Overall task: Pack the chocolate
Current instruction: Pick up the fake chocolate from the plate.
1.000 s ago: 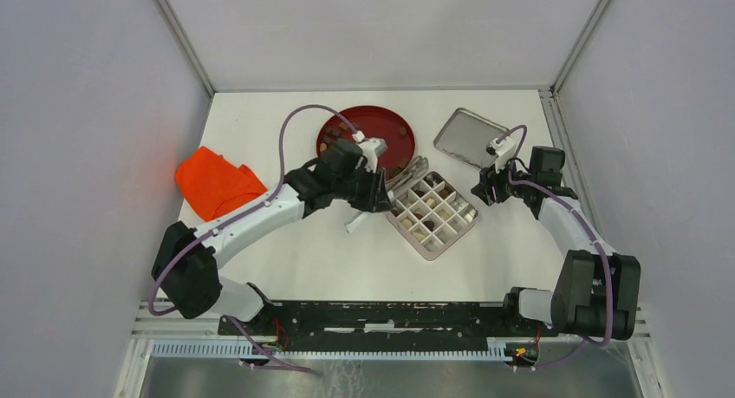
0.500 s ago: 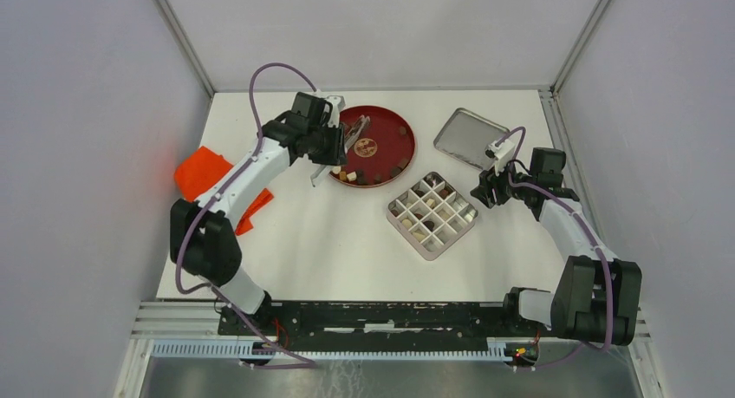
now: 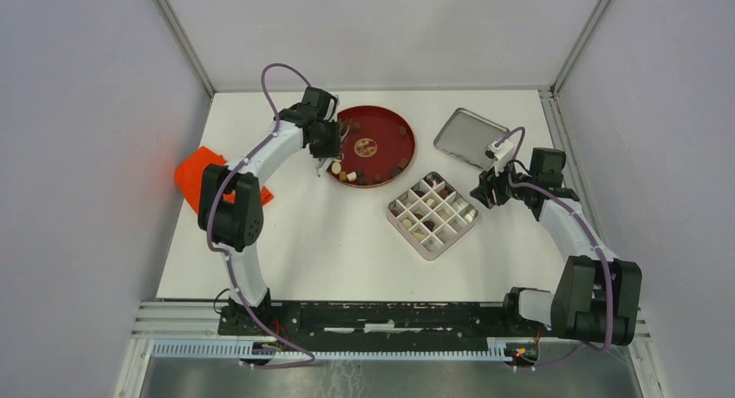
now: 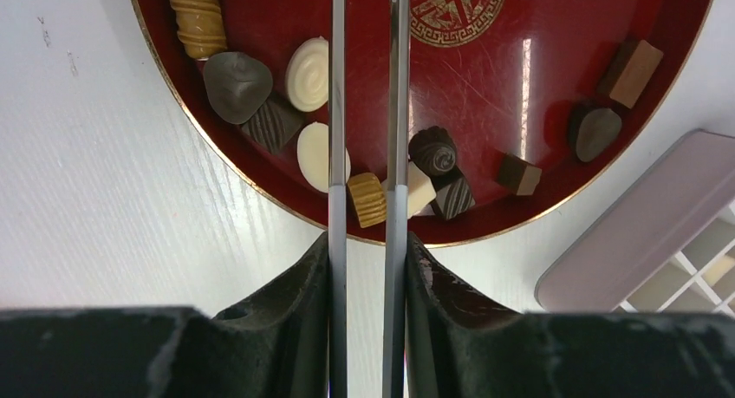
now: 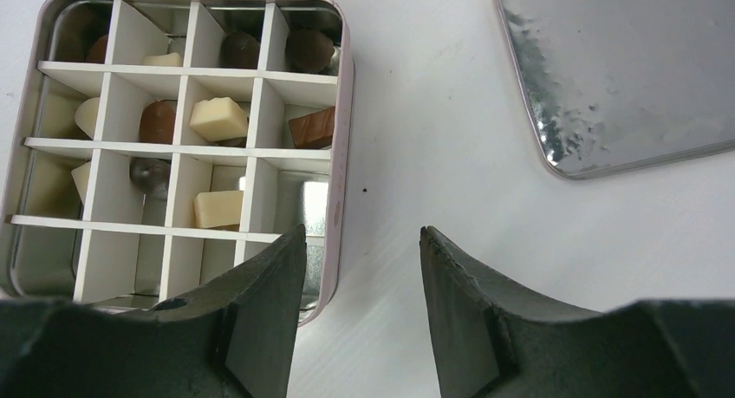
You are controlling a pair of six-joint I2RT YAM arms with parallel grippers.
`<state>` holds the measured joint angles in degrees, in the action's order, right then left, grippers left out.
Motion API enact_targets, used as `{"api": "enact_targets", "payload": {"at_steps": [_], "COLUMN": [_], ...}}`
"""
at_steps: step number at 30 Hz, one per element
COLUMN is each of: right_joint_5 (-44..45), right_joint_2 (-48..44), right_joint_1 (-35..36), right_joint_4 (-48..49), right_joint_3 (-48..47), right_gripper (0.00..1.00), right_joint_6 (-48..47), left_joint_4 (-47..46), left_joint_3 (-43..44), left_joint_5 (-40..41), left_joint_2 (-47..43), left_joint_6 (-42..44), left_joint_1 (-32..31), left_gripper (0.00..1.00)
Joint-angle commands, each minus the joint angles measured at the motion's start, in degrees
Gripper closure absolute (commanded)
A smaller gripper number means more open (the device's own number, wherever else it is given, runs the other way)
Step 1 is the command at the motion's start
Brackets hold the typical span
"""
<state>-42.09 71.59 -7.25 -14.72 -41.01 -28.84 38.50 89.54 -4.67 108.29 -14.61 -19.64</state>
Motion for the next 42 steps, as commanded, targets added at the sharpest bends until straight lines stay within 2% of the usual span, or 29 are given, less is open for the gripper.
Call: {"api": "enact_targets", "payload": {"at_steps": [1,5,12,18,25,32,42], "right_joint_5": [-1.7,-1.9,-2.0,-1.8,-1.8,-1.7,-1.9], "right_joint_2": [-0.1,0.0,0.2,0.5,0.7,1.0,1.5], "right_joint_1": [-0.2,-0.2,-0.2,-0.2,-0.2,-0.2,-0.2], "right_joint_4": [0.3,0.1,-0.2,-0.1,-0.2,-0.1,-0.2], "right_joint_3": [-1.9,-2.1,-2.1,-2.1,-2.1,-2.0,-2.0], "right_gripper": [0.43,0.43,0.43,0.43,0.43,0.43,0.43], "right_joint_6": [-1.1,-1.5,-1.5,-1.5,-1.5,-1.4,-1.5], "left_joint_4": [-4.7,-2.8,-2.2,1.9,4.9,6.1,9.7], "left_joint_3": [2.6,5.4,10.9,17.8,19.9,22.7,26.0], "left_joint_5": [3.7,4.3,2.5,-0.9,-3.0,-2.9,-8.1], "left_joint_2": [0.4,2.7,6.2,10.5,12.9,15.1,18.6], "left_joint_6": [-4.7,-3.4,-2.1,3.4,8.1,9.5,11.7], "left_joint_1": [-0.1,-0.1,-0.1,0.6,1.3,2.4,4.9], "left_gripper": [0.71,0.73,0.67,0.63,0.63,0.62,0.60]}}
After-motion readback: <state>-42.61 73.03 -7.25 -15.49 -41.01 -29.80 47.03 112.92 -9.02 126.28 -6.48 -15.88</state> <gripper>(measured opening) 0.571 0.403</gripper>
